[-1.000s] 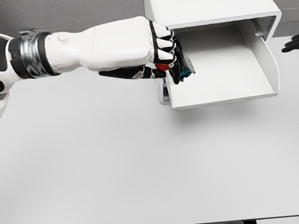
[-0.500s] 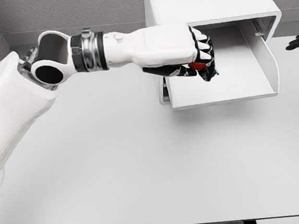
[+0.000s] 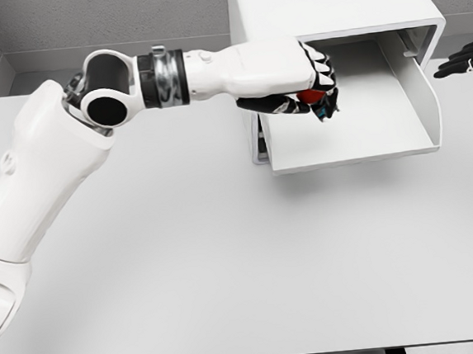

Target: Slide open multi-storey tabletop storage cabinets and put open load switch and slide close multi-storey tabletop storage cabinets

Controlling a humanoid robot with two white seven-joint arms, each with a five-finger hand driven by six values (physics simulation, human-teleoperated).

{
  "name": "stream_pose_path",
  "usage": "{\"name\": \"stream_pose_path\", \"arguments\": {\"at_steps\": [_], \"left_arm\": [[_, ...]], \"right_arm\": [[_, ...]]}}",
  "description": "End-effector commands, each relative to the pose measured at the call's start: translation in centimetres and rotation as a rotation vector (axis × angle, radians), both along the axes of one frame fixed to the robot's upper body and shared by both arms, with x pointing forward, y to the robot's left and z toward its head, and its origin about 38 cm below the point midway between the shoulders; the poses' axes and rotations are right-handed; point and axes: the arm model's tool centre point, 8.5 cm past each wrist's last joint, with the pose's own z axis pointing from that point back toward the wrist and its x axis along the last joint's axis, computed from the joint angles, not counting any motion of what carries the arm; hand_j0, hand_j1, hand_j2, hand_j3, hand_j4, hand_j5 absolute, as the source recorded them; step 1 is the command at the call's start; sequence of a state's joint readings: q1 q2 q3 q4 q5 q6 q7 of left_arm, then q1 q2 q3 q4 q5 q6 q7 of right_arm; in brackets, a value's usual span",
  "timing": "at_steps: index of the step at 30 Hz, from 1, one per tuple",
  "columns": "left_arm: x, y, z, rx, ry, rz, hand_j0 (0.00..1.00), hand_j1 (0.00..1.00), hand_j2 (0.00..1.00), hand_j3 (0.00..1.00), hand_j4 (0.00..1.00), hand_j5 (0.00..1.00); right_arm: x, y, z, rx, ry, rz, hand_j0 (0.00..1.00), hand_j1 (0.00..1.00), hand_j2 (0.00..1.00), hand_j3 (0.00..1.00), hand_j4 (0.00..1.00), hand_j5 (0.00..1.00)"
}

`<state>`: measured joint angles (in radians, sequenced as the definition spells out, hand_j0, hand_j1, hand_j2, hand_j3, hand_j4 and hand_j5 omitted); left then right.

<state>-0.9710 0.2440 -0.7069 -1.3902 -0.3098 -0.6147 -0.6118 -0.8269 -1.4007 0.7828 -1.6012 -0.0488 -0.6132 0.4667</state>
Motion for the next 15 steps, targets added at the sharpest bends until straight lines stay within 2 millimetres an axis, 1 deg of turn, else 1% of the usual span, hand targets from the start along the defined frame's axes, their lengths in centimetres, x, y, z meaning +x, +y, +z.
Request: {"name": "stream_pose_path", "arguments": {"at_steps": [1, 3, 4, 6, 10, 13, 15], "left_arm": [[0.4, -0.3, -0.4, 0.007, 0.008, 0.015, 0.46, 0.46, 0.46, 0.46, 0.46, 0.46], [0.4, -0.8, -0.7, 0.029, -0.015, 0.020, 0.47, 0.47, 0.47, 0.47, 0.47, 0.47], [0.8, -0.6, -1.1, 0.039, -0.005, 0.036, 0.47, 0.47, 0.47, 0.47, 0.47, 0.47], [1.1, -1.1, -1.5, 0.051, -0.006, 0.044, 0.47, 0.47, 0.47, 0.47, 0.47, 0.47], [1.9, -1.1, -2.4, 0.078, 0.001, 0.075, 0.47, 0.47, 0.47, 0.47, 0.47, 0.47], [1.9, -1.0, -2.3, 0.075, -0.001, 0.075, 0.50, 0.50, 0.50, 0.50, 0.50, 0.50], [1.9, -1.0, -2.2, 0.071, -0.002, 0.075, 0.73, 0.73, 0.73, 0.73, 0.73, 0.73]], "right_arm": [[0.0, 0.0, 0.0, 0.005, 0.000, -0.003, 1.00, 1.00, 1.00, 1.00, 1.00, 1.00], [0.0, 0.0, 0.0, 0.002, 0.001, -0.003, 1.00, 1.00, 1.00, 1.00, 1.00, 1.00], [0.0, 0.0, 0.1, 0.004, 0.000, -0.003, 1.00, 1.00, 1.00, 1.00, 1.00, 1.00], [0.0, 0.1, 0.0, 0.005, 0.000, 0.000, 1.00, 1.00, 1.00, 1.00, 1.00, 1.00], [0.0, 0.2, 0.0, 0.007, 0.000, 0.005, 1.00, 1.00, 1.00, 1.00, 1.00, 1.00], [0.1, 0.3, 0.0, 0.010, -0.001, 0.007, 1.00, 1.00, 1.00, 1.00, 1.00, 1.00], [0.1, 0.4, 0.0, 0.010, -0.001, 0.009, 1.00, 1.00, 1.00, 1.00, 1.00, 1.00]]}}
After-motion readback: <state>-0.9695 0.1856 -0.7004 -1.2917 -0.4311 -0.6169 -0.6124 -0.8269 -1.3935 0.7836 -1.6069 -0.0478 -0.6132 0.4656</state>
